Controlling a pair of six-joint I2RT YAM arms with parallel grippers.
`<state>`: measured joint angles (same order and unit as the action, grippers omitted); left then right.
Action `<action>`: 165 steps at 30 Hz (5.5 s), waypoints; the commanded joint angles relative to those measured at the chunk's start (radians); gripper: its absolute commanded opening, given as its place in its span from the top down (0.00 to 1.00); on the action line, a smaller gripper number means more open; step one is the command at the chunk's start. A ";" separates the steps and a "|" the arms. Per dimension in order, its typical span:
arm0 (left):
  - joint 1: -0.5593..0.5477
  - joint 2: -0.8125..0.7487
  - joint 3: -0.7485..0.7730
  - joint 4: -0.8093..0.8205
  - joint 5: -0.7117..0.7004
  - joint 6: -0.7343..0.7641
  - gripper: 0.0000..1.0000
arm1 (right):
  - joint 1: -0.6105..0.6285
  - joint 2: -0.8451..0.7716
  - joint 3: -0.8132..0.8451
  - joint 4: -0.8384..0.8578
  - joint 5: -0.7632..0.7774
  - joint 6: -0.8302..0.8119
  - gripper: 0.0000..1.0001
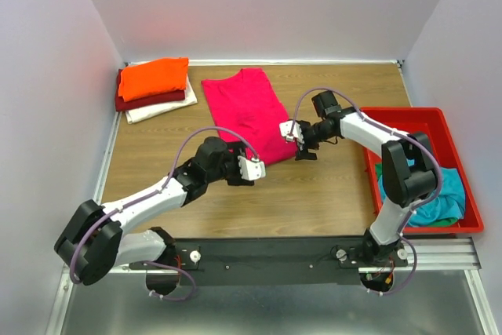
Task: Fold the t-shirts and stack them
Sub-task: Fold the tshirt
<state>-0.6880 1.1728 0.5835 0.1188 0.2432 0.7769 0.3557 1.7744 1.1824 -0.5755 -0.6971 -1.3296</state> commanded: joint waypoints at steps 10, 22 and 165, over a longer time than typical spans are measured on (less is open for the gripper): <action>-0.058 0.244 0.035 -0.039 -0.073 0.084 0.18 | 0.028 0.091 0.037 -0.004 0.093 -0.109 0.22; -0.050 0.376 0.070 -0.057 -0.170 0.068 0.41 | 0.042 0.146 0.051 0.052 0.177 -0.017 0.34; 0.366 0.669 0.740 -0.295 0.222 -0.206 1.00 | 0.014 0.447 0.812 -0.018 0.366 0.668 1.00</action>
<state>-0.3321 1.8381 1.3205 -0.1764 0.4908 0.6033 0.3733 2.1723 1.9438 -0.6167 -0.3542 -0.6979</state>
